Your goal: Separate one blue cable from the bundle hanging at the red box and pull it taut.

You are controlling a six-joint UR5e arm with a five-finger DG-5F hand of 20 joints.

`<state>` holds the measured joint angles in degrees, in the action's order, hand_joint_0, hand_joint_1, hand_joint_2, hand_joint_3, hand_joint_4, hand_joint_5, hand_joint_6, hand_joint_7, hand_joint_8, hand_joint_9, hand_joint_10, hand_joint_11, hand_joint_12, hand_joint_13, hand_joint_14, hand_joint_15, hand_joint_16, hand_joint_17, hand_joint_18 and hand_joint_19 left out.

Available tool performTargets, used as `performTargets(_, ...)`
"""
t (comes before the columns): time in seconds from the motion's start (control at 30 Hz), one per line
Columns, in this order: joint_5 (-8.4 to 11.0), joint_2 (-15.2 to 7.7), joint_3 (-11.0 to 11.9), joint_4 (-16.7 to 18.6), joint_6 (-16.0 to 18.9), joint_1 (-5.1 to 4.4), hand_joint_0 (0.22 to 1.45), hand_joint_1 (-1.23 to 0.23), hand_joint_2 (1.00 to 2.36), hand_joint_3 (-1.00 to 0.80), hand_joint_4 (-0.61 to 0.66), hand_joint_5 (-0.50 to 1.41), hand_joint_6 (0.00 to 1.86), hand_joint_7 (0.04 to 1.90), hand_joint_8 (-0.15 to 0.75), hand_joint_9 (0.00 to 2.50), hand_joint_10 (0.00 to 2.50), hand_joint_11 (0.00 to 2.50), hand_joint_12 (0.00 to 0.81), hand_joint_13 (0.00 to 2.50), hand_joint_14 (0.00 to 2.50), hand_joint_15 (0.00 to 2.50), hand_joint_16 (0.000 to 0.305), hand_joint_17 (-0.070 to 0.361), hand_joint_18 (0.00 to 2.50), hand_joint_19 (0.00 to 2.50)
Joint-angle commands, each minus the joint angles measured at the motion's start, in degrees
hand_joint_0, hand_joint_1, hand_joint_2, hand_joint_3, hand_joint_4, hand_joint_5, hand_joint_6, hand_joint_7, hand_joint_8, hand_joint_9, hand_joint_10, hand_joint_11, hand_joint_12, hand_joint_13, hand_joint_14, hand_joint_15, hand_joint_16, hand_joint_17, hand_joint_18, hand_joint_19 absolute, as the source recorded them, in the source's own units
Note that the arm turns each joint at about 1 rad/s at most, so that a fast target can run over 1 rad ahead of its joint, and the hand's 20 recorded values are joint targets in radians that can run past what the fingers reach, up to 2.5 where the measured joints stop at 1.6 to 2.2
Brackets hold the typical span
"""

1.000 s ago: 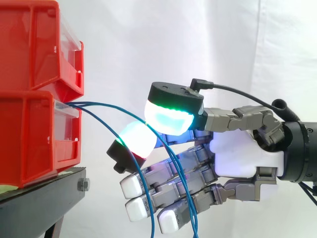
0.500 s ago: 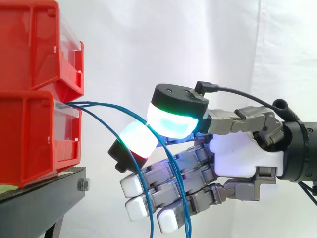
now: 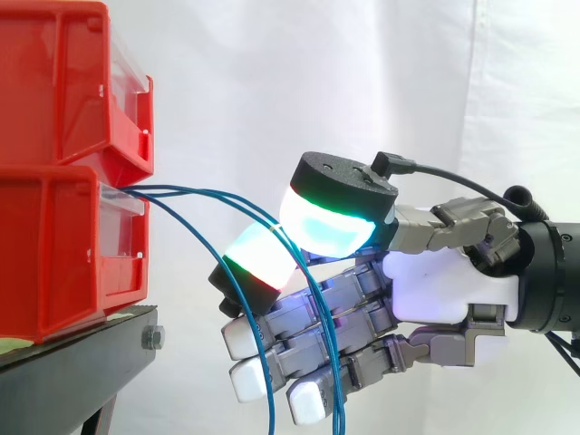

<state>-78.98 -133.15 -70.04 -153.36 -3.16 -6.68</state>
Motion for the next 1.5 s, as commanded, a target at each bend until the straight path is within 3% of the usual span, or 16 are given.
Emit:
performTargets(0.0,-0.03,-0.01,-0.01,0.08,0.0,-0.09,0.67,-0.82,1.01,-0.33,0.24,-0.2,0.86,1.09,0.378,0.72,0.02,0.7,0.418,0.74,0.01,0.45,0.055,0.123,0.82,0.42)
performTargets(0.1,-0.03,-0.01,-0.01,0.08,0.0,0.0,0.63,-0.71,1.02,-0.26,0.21,-0.19,0.81,1.08,0.366,0.72,0.01,0.63,0.417,0.75,0.01,0.45,0.055,0.123,0.83,0.43)
performTargets(0.23,-0.03,-0.01,0.08,0.17,0.0,0.0,0.63,-0.57,1.02,-0.23,0.23,-0.13,0.63,1.24,0.359,0.73,0.01,0.58,0.414,0.76,0.01,0.45,0.054,0.123,0.83,0.44)
performTargets(0.33,-0.03,-0.01,-0.01,0.17,-0.09,0.0,0.65,-0.54,1.02,-0.21,0.24,-0.11,0.54,1.36,0.354,0.73,0.01,0.55,0.414,0.75,0.01,0.44,0.054,0.122,0.83,0.44)
performTargets(0.5,-0.03,-0.01,-0.01,0.43,-0.18,0.0,0.68,-0.51,1.02,-0.17,0.25,-0.1,0.5,1.4,0.354,0.73,0.01,0.54,0.411,0.75,0.01,0.44,0.054,0.121,0.83,0.45)
performTargets(1.1,0.06,-0.01,-0.01,0.78,-0.09,-0.09,0.77,-0.55,1.02,-0.1,0.32,-0.1,0.5,1.34,0.355,0.79,0.01,0.5,0.402,0.76,0.01,0.45,0.052,0.118,0.78,0.49)
performTargets(1.47,0.06,-0.01,-0.01,0.78,0.0,0.0,0.73,-0.62,1.0,0.07,0.35,-0.1,0.5,1.26,0.364,0.8,0.01,0.39,0.417,0.81,0.01,0.39,0.056,0.127,0.87,0.37)
